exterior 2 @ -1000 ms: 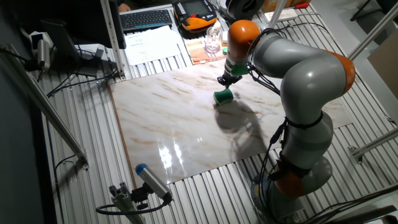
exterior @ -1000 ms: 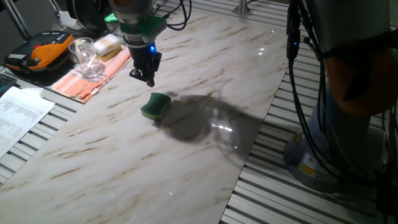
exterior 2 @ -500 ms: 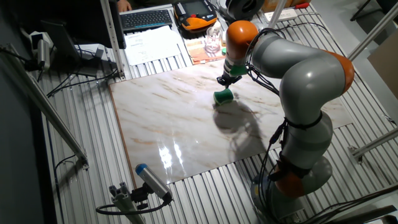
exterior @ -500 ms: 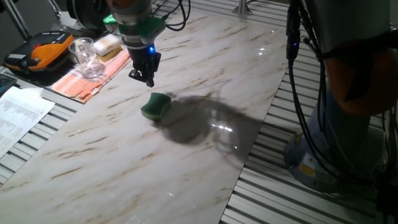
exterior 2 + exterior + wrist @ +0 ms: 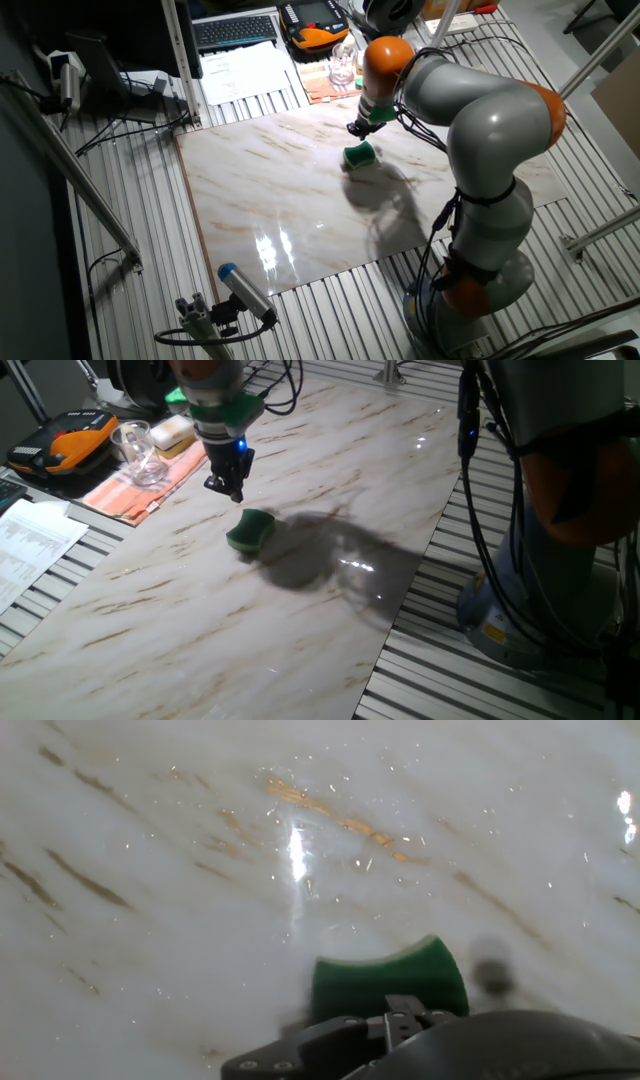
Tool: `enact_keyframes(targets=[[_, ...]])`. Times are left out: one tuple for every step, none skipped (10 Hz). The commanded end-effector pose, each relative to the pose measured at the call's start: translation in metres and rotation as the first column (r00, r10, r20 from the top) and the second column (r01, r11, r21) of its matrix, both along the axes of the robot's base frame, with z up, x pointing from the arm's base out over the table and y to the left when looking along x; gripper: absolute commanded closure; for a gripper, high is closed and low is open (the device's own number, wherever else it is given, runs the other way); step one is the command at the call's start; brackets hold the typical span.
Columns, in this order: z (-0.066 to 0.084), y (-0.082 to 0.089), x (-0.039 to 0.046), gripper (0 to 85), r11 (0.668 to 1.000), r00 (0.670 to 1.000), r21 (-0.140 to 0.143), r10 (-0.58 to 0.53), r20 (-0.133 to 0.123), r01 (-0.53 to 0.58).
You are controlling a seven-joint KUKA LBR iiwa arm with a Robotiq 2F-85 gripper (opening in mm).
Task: Clean the tabletop with a sponge
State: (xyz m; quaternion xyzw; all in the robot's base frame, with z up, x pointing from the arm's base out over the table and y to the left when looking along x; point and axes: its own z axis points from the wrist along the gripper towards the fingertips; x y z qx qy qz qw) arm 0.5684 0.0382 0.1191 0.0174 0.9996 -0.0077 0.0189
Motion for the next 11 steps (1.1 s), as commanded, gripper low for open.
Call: enact_keyframes(targets=[[-0.005,0.001,0.0015,85.0,1.0,1.0,0.01,0.002,-0.002,-0.002],[-0.011,0.008,0.0045,85.0,1.0,1.0,-0.008,-0.002,-0.005,0.002],[-0.017,0.011,0.0059,85.0,1.0,1.0,-0.017,0.001,-0.008,-0.001],[-0.023,0.015,0.0048,85.0,1.0,1.0,-0.02,0.002,-0.003,-0.002],[-0.026,0.015,0.0039,85.0,1.0,1.0,-0.019,0.007,-0.004,-0.007],[-0.026,0.014,0.0039,85.0,1.0,1.0,-0.016,0.016,-0.007,-0.016],[-0.029,0.013,0.005,85.0,0.999,1.0,-0.026,0.029,-0.008,-0.03],[-0.033,0.011,0.0067,85.0,0.999,0.999,-0.022,0.048,-0.011,-0.048],[-0.037,0.009,0.008,85.0,0.998,0.998,-0.009,0.059,-0.016,-0.059],[-0.04,0.007,0.0083,85.0,0.997,0.997,-0.003,0.072,-0.019,-0.072],[-0.039,0.007,0.0077,85.0,0.997,0.997,-0.008,0.071,-0.013,-0.072]])
